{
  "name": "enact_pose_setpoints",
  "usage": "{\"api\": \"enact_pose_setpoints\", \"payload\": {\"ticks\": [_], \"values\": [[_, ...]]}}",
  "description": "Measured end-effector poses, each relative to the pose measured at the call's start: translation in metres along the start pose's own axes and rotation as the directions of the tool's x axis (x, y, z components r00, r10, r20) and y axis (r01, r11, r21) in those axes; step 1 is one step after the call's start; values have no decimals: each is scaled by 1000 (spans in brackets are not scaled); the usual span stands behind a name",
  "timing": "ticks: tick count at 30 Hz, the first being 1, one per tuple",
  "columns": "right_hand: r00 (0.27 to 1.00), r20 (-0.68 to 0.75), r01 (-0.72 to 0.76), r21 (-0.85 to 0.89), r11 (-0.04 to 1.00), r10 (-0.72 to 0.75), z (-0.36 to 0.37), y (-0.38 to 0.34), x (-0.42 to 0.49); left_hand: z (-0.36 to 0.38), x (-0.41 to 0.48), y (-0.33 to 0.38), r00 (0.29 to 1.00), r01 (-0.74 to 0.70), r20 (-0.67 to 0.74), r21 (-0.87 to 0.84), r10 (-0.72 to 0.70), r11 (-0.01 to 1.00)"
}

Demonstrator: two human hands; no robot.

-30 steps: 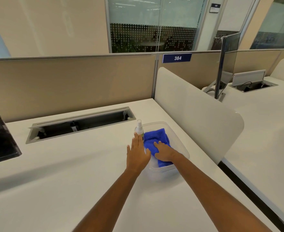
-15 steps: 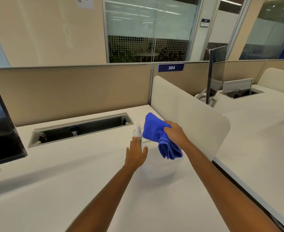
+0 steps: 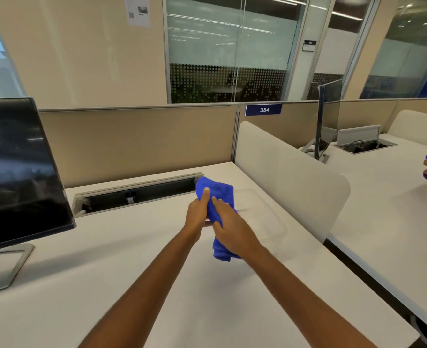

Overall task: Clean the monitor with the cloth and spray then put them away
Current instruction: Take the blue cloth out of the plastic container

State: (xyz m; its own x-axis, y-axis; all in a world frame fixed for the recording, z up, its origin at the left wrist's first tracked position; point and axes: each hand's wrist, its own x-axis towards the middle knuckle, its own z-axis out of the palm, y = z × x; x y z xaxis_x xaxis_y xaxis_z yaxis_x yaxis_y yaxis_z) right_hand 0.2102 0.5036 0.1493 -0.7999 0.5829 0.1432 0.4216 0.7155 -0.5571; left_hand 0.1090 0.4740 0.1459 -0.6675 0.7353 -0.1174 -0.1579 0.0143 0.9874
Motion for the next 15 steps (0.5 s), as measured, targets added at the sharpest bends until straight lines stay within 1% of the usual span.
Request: {"api": "enact_pose_setpoints", "payload": {"ticks": [2, 4, 6, 7, 9, 10, 12, 13, 14, 15], "values": [[998, 35, 46, -65, 997, -43, 17, -9, -5, -13, -4, -2, 1000, 3, -26, -29, -4, 1000], [995, 84, 64, -59, 996, -59, 32, -14, -9, -28, -7, -7, 996, -12, -91, -19, 10, 1000], [989, 128, 69, 24, 997, -72, 43, -18, -12, -43, -9, -12, 988, -29, -152, -6, 27, 1000], [989, 119, 72, 92, 993, -83, 47, -20, -12, -50, -11, -14, 985, -31, -173, -11, 29, 999], [996, 15, 86, 227, 970, -92, 55, -22, -11, -65, -14, -17, 982, -14, -187, -52, 4, 999], [995, -64, 86, 280, 956, -70, 57, -24, -10, -72, -16, -18, 984, -1, -180, -75, -13, 997], [982, -189, 40, 370, 928, 32, 62, -26, -6, -84, -21, -21, 988, 33, -143, -124, -51, 992], [974, -201, -6, 428, 904, 102, 64, -27, -4, -90, -24, -22, 990, 57, -119, -161, -77, 985], [970, -170, -69, 491, 868, 173, 66, -29, -2, -95, -27, -24, 990, 85, -94, -203, -105, 975], [967, -105, -140, 545, 827, 233, 68, -30, 0, -100, -29, -25, 989, 109, -72, -238, -129, 965]]}}
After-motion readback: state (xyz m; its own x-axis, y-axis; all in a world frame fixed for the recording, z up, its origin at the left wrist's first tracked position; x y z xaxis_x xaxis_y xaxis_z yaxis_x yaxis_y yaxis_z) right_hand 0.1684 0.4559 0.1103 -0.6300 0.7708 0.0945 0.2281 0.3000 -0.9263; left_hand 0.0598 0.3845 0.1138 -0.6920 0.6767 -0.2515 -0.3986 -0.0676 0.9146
